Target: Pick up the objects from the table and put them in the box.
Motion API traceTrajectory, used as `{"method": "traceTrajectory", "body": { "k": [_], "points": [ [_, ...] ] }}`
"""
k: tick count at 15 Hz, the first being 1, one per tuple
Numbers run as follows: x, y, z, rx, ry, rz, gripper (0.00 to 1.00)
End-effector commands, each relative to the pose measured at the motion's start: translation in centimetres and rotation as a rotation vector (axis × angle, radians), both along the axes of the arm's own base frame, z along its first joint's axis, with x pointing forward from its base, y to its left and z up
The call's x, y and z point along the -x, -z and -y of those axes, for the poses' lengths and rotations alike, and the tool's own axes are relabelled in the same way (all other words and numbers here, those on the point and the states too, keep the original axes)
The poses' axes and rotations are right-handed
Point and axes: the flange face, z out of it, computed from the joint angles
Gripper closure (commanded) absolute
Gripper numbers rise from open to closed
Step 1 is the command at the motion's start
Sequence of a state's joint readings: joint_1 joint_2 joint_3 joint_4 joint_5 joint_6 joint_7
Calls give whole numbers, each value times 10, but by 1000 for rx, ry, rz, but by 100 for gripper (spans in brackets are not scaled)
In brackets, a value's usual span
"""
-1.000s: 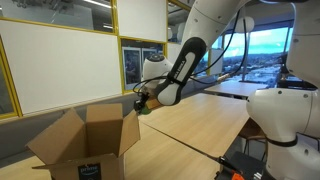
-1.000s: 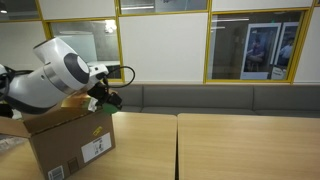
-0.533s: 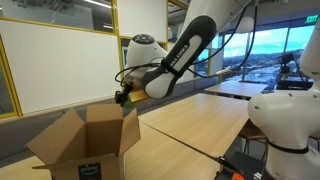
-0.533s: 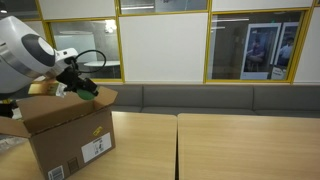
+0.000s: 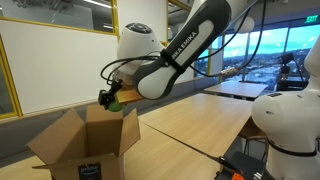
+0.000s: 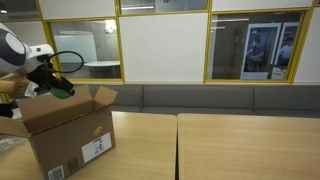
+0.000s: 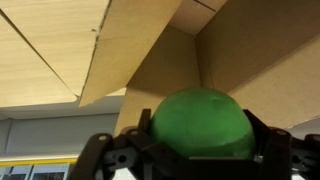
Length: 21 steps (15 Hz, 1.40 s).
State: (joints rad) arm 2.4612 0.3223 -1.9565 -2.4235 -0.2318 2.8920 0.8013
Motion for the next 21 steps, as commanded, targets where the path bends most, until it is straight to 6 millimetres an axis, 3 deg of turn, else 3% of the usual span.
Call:
{"method": "traceTrajectory", "body": {
  "k": [1,6,15,16,21],
  "points": [
    [0,11,-9,-88,-55,-31,38],
    [4,37,-16,-158,-102,-110,38],
    [20,76,-9,-239,-137,-281,38],
    [23,81,-8,-239,-140,-303,3],
    [31,87,-8,-254,-133,-344,0]
  ]
}}
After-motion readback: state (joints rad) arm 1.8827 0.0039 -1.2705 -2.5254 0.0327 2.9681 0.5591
